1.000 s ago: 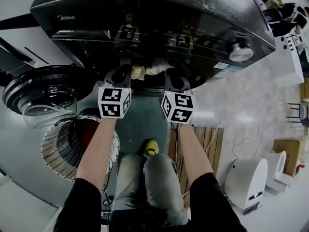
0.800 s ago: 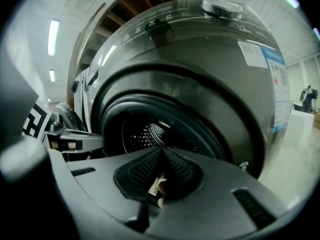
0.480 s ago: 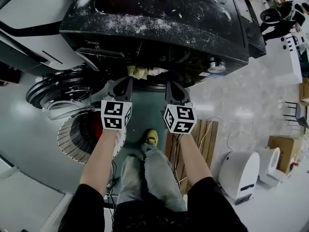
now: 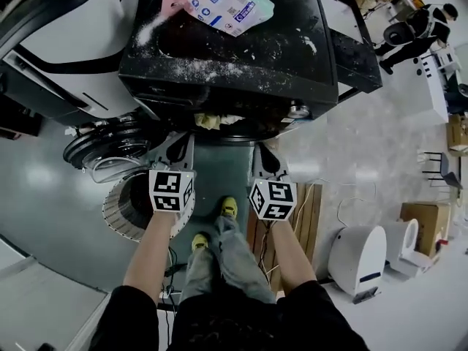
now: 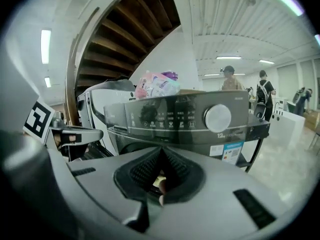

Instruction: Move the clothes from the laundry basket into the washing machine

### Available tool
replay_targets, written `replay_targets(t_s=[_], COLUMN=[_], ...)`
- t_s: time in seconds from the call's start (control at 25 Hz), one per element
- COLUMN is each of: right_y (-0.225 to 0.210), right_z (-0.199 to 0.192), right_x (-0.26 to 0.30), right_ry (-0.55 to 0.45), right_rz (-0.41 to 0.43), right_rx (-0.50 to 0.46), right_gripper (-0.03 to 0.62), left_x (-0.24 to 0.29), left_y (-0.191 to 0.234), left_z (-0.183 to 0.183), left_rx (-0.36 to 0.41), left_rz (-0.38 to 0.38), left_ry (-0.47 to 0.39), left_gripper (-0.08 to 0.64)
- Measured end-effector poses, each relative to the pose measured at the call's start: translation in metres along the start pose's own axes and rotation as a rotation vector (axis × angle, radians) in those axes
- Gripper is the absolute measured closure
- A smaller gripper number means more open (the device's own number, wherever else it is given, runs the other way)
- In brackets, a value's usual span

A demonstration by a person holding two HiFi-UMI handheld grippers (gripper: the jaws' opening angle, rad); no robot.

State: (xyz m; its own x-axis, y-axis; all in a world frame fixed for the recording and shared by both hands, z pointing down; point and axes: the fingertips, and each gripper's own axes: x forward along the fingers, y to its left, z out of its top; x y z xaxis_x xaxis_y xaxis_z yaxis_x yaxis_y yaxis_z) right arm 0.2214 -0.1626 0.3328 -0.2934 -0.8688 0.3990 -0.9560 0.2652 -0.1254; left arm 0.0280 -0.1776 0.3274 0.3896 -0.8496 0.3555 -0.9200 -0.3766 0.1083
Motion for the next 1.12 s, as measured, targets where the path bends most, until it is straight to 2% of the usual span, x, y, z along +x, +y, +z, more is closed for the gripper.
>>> replay_targets(t_s=[0.24, 0.52, 0.64, 1.12], right_y=[0.006, 0.007, 0.008, 0.028], right_z=[0.061, 0.112, 0.132, 0.194], right_x=[-0.043, -0.082, -0.098, -0.152], right_ry=[-0.058, -0.112, -0.133, -0.206], right_rz=[-0.032, -0.063, -0.072, -0.033], right_rx=[0.024, 0.045, 0.023, 0.010], right_gripper=[0.589, 0.589, 0.589, 0.589], left_x=[-0.044, -0.080, -0.095, -0.153], left_y=[-0.004, -0.011, -0.009, -0.002], left_z=[0.052, 0.110, 0.125, 0.194], left_rx=[0.005, 0.083, 0.112, 0.138], left_rz=[0.001, -0.005, -0.008, 0.017], left_ry=[-0.026, -0.071, -0.075, -0.153], left_gripper=[0.549, 0.549, 0.549, 0.549])
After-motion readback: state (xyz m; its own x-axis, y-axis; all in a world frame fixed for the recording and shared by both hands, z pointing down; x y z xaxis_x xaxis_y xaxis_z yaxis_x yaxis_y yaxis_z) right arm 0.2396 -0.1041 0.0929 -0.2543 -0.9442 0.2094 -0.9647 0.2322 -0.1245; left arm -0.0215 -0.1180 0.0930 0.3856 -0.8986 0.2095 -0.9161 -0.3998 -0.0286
